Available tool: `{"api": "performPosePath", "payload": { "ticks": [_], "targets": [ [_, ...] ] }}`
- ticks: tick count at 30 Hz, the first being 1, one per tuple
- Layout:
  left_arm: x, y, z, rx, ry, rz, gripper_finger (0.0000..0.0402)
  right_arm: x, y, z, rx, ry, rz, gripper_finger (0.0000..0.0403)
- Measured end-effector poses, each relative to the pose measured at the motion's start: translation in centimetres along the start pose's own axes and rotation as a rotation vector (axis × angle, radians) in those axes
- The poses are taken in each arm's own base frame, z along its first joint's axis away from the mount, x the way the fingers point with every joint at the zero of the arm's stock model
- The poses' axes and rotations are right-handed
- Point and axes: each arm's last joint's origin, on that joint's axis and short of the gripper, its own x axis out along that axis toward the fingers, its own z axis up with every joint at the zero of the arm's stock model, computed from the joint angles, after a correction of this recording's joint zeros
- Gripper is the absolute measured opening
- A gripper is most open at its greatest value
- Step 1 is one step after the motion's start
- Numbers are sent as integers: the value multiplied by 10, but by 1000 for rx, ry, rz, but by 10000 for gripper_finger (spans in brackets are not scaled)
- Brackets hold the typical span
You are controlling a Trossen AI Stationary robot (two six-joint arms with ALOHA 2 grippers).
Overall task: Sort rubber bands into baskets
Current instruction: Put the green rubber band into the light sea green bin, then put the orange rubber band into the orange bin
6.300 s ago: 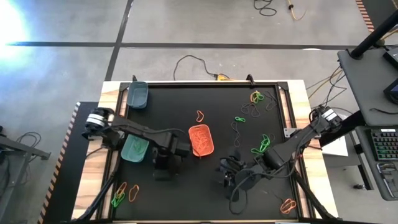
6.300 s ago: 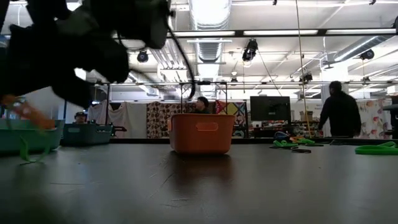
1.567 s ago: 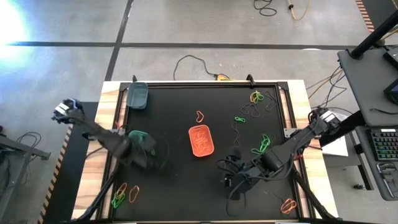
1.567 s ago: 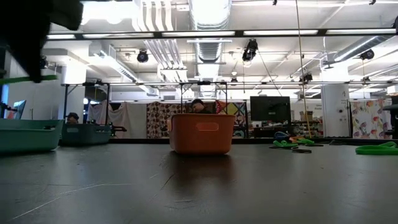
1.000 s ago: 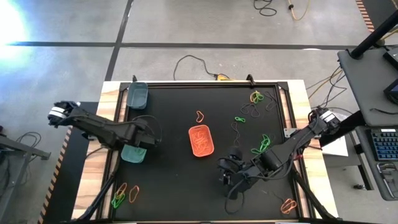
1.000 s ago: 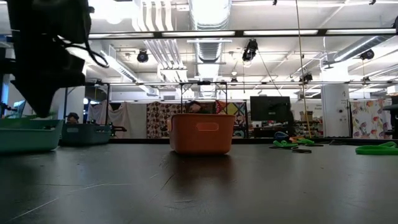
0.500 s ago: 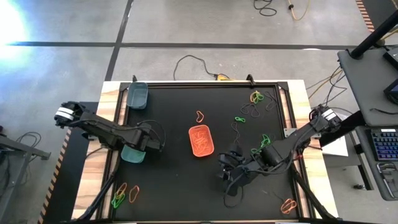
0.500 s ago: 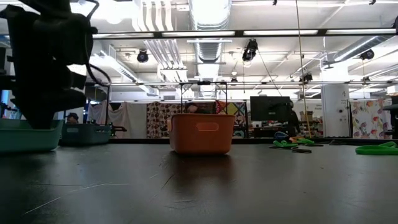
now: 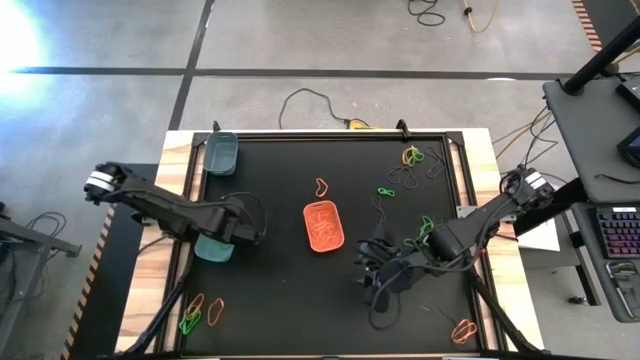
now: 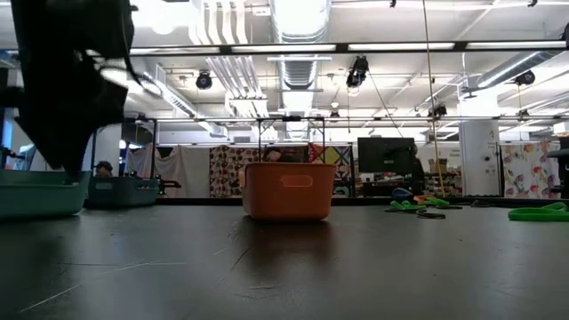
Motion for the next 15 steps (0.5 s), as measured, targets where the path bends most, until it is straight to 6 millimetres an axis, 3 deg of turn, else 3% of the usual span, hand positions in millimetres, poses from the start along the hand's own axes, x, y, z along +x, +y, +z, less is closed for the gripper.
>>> {"api": "performPosePath", "payload": {
  "ticks": [4,7,11,15],
  "targets": [
    [-36,-5,-2,107,110,-116,231,0,0,-1,-18,13,4,206],
    [-69,-17,-16,187,197,-286,250,0,0,-2,-38,27,11,206],
    [-100,-33,-58,179,237,-427,253,0,-1,-2,-58,37,12,206],
    [-101,-45,-105,137,265,-426,258,0,-1,-2,-72,37,12,206]
  ]
}}
